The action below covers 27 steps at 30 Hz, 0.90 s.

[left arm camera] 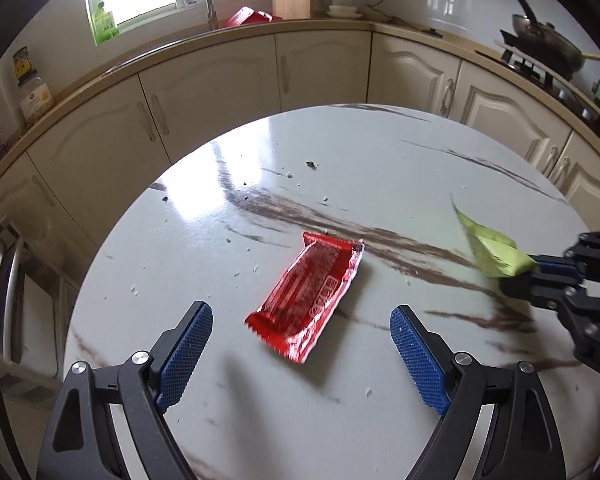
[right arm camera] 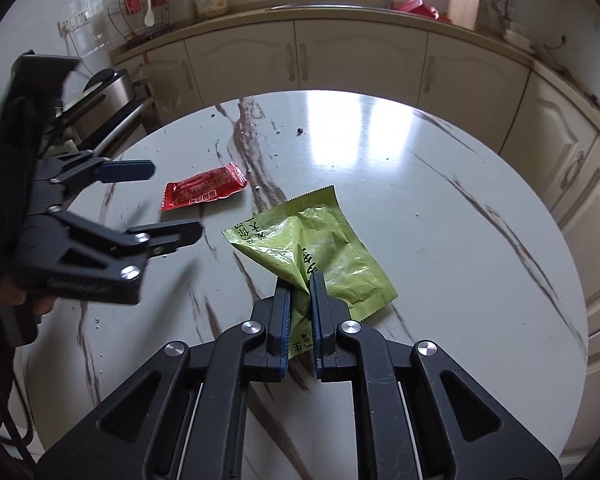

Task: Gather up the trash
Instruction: 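Grasp the green packet with the right tool while the left tool grasps the red wrapper, then lift both and carry them toward the blue bin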

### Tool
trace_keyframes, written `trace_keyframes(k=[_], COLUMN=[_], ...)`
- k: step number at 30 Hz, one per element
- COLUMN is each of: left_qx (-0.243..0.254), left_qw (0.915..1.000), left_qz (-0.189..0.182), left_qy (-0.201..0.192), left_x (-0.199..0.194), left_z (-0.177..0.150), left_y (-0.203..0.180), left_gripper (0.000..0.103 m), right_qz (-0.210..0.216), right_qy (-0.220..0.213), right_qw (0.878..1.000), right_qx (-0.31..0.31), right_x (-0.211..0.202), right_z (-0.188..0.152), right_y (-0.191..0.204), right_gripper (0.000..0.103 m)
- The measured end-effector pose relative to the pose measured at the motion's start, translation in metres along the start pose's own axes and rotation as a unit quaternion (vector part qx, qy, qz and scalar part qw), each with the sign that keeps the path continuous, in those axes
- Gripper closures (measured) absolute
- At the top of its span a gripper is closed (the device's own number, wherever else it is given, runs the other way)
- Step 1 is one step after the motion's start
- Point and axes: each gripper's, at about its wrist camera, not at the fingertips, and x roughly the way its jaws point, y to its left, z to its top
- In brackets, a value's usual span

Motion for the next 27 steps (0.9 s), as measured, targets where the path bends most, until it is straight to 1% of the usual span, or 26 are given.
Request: trace_keyframes(k=[1,2,4,6,7,8,9,10,13,14,16,18,21,26,27], left_qx=[-0.001,-0.003,-0.009,-0.008,-0.005,0.001,0.006,0.008,0.011,0.005,-0.002,0.000,-0.002,0.002,0.006], left_qw=[1.0000,1.0000,0.9999,0.9997,0.9997,0.9994,0.9987,0.9982,0.9981,0.9981,0.9979,0.9980,0.9977,0.9973,0.9971], left_qz=[0.001,0.004,-0.006,-0.020,-0.025,-0.033,-0.050,-0.059,-0.061,-0.062,-0.065,-0.062,-0.063,-0.069,-0.072], left_qy=[0.003,0.006,0.006,0.007,0.005,0.003,0.004,0.006,0.000,-0.004,-0.007,-0.012,-0.022,-0.025,-0.021], left_x=[0.004,0.009,0.013,0.015,0.015,0.015,0.014,0.014,0.014,0.013,0.009,0.002,-0.014,-0.039,-0.042], left_z=[0.002,0.003,0.006,0.013,0.015,0.017,0.018,0.020,0.018,0.016,0.013,0.008,-0.005,-0.033,-0.039], left_y=[0.000,0.001,0.001,0.000,-0.002,-0.003,-0.005,-0.007,-0.007,-0.006,-0.004,-0.005,-0.011,-0.018,-0.019], left_gripper=[0.022,0.024,0.026,0.038,0.048,0.063,0.073,0.079,0.083,0.087,0.091,0.093,0.097,0.101,0.101], right_qz=[0.000,-0.001,-0.001,0.001,0.004,0.005,0.006,0.008,0.010,0.009,0.011,0.012,0.021,0.038,0.039], right_qy=[0.000,-0.001,-0.004,-0.005,-0.004,-0.005,-0.004,-0.004,-0.006,-0.008,-0.007,-0.008,-0.013,-0.019,-0.018], right_qw=[1.000,1.000,1.000,1.000,1.000,1.000,1.000,1.000,1.000,1.000,1.000,1.000,0.999,0.999,0.999], right_qx=[0.001,0.001,0.005,0.012,0.015,0.018,0.019,0.020,0.025,0.025,0.027,0.026,0.031,0.034,0.033], right_x=[-0.001,-0.001,-0.001,0.000,0.003,0.004,0.004,0.005,0.004,0.003,0.002,-0.002,-0.008,-0.019,-0.021], right_z=[0.000,0.000,0.001,0.001,0.001,0.001,0.000,0.000,-0.002,-0.002,-0.003,-0.005,-0.007,-0.011,-0.012], right_y=[-0.002,-0.004,-0.006,-0.008,-0.009,-0.010,-0.010,-0.009,-0.008,-0.006,-0.004,0.000,0.005,0.025,0.030], right_gripper=[0.094,0.094,0.094,0.094,0.094,0.094,0.094,0.094,0.094,0.094,0.094,0.094,0.094,0.094,0.094])
